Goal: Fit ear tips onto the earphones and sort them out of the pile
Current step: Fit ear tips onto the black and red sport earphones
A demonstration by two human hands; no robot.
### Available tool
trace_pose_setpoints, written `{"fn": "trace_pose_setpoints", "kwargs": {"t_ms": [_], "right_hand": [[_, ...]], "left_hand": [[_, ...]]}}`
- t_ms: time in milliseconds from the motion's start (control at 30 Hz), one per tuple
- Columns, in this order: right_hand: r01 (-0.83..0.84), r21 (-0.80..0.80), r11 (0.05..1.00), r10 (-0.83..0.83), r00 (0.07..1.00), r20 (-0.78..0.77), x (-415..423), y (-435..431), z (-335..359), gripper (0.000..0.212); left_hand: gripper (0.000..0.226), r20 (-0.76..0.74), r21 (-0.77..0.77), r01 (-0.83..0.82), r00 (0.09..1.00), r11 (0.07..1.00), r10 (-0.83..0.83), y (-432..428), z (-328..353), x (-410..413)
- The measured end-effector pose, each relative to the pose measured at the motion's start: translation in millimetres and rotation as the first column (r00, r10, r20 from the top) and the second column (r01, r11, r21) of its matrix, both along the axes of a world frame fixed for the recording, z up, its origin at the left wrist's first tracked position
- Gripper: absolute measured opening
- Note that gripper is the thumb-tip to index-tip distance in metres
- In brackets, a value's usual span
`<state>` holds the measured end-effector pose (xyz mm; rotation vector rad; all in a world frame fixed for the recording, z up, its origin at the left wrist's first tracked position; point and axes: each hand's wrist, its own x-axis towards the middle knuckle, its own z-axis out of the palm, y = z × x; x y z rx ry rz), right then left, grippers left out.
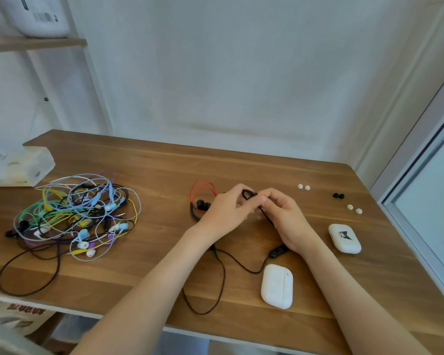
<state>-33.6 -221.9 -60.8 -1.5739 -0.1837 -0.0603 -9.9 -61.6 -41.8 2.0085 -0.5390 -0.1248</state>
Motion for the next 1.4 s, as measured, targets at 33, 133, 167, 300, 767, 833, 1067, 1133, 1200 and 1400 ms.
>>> {"fn": "trace_pose_setpoints", "kwargs": {"t_ms": [33, 133, 167, 300, 767, 833, 1067, 1133, 1200, 1400], "right_hand": [[-0.003, 0.011, 1.000, 0.003, 1.000, 0.002, 0.6, -0.4, -0.8, 0.016], [0.038, 0.017, 0.999, -0.039, 0.999, 0.012, 2.2, -0.1, -1.7, 0.014], [0.068, 0.027, 0.997, -0.069, 0.998, 0.010, 3.1, -0.8, -2.2, 0.013], [0.208, 0.127, 0.970, -0.204, 0.978, -0.041, 6.1, -2.8, -3.1, 0.013], [0.051, 0.218, 0.975, -0.026, 0.993, -0.114, 4.8, 1.0, 0.7, 0.010], [0.052, 0.230, 0.972, -0.025, 0.992, -0.122, 5.2, 0.0, 0.1, 0.013], [0.009, 0.221, 0.975, 0.025, 0.988, -0.150, 6.0, -2.3, -0.8, 0.012], [0.010, 0.235, 0.972, 0.030, 0.986, -0.165, 6.5, -3.1, -1.0, 0.011], [0.002, 0.225, 0.974, 0.039, 0.984, -0.175, 6.4, -3.5, -1.5, 0.011], [-0.039, 0.171, 0.984, 0.074, 0.977, -0.201, 4.3, -3.2, 2.5, 0.020]], "left_hand": [[0.029, -0.029, -0.037, 0.004, 1.000, 0.999, -0.005, -3.2, -3.6, 2.2], [0.013, -0.157, -0.250, -0.026, 0.988, 0.968, -0.014, -6.4, -11.2, 9.0], [0.008, -0.191, -0.286, -0.030, 0.981, 0.958, -0.027, -6.4, -12.8, 10.3], [0.010, -0.291, -0.309, 0.014, 0.950, 0.951, -0.109, -4.6, -15.2, 12.7], [0.012, -0.403, -0.314, -0.049, 0.911, 0.948, -0.087, -6.1, -10.1, 11.4], [0.016, -0.366, -0.266, 0.013, 0.924, 0.964, -0.114, -5.8, -9.7, 10.2], [0.015, -0.331, -0.238, 0.056, 0.934, 0.970, -0.135, -4.3, -8.9, 7.9], [0.015, -0.328, -0.229, 0.054, 0.936, 0.972, -0.130, -4.3, -8.5, 8.0], [0.015, -0.329, -0.216, 0.055, 0.936, 0.975, -0.126, -4.2, -8.2, 8.0], [0.012, -0.335, -0.200, 0.055, 0.934, 0.978, -0.121, -3.3, -9.4, 7.8]]}}
